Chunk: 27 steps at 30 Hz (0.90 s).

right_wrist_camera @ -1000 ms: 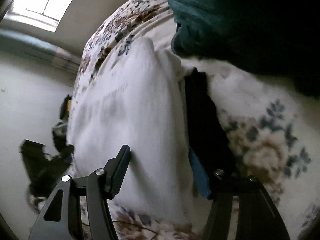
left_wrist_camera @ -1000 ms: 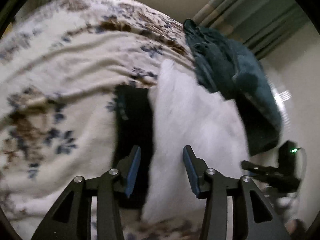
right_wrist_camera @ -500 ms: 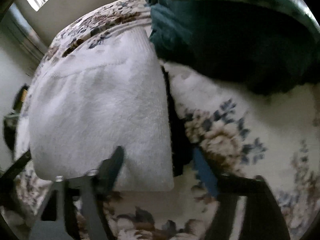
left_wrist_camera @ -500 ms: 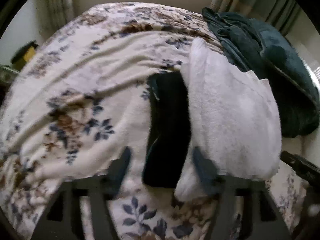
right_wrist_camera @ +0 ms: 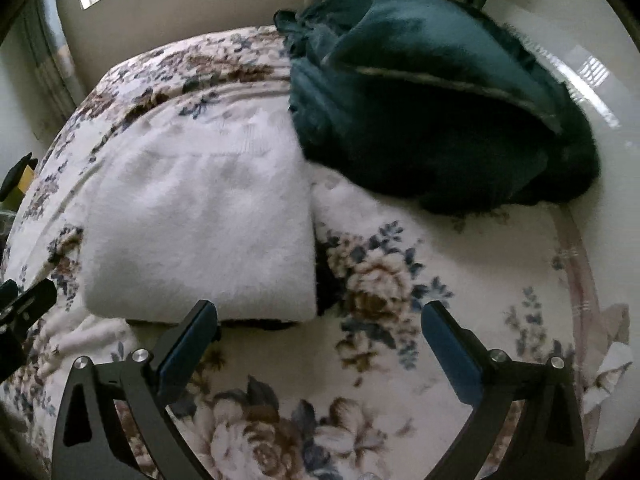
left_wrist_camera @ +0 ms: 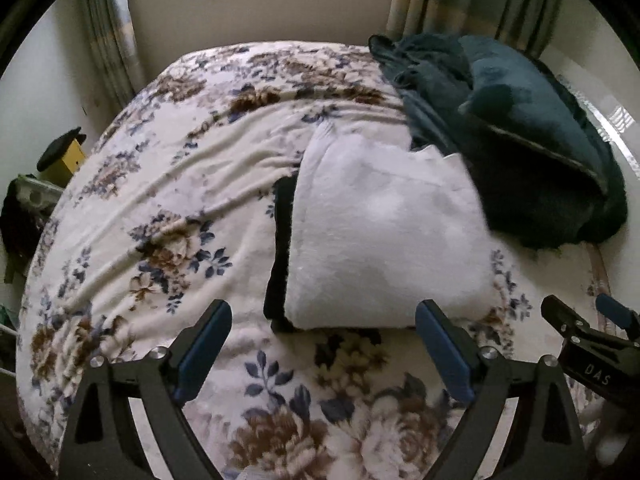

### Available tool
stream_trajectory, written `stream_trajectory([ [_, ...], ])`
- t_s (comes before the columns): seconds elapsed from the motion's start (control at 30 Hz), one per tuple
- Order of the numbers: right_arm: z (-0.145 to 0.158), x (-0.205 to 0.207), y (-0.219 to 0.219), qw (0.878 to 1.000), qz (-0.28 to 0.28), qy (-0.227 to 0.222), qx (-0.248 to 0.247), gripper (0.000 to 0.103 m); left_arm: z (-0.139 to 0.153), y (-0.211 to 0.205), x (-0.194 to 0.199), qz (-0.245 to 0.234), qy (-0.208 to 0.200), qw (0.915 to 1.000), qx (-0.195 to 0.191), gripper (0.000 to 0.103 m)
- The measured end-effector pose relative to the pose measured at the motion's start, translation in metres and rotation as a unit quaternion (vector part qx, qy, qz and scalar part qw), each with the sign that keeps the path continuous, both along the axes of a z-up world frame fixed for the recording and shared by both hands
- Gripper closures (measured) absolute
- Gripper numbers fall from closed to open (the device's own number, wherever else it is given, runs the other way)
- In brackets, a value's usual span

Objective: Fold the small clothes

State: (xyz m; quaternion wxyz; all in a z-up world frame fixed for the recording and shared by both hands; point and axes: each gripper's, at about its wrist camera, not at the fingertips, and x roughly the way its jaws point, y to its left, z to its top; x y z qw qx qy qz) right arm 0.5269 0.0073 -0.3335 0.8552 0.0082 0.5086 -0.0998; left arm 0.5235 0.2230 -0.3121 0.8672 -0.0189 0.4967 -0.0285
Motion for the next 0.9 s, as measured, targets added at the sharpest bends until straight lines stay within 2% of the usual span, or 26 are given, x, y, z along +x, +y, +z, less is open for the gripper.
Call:
stream_trajectory([
  [0.17, 0.066, -0.047, -0.007, 1.0, -0.006, -0.027, -0.007, 0.0, 0.057, -0.011, -0.042, -0.01, -0.016, 0.9998, 0.004, 0.009],
  [0.37, 0.165, -0.124, -0.011, 0.998, -0.006, -0.068, -0.008, 0.0, 0.128, -0.022, -0.101, -0.017, -0.041, 0.999, 0.007, 0.009],
  [0.63, 0.28, -0.22, -0.012, 0.992, 0.004, -0.122, -0.007, 0.0, 0.223, -0.028, -0.177, -0.02, -0.087, 0.996, 0.003, 0.009],
  [0.77, 0.327, -0.263, -0.01, 0.988, 0.013, -0.15, -0.018, 0.0, 0.256, -0.028, -0.205, -0.016, -0.106, 0.9942, 0.003, 0.009],
  [0.9, 0.359, -0.293, -0.009, 0.986, 0.018, -0.166, -0.011, 0.0, 0.273, -0.03, -0.23, -0.016, -0.116, 0.9932, 0.001, 0.009],
])
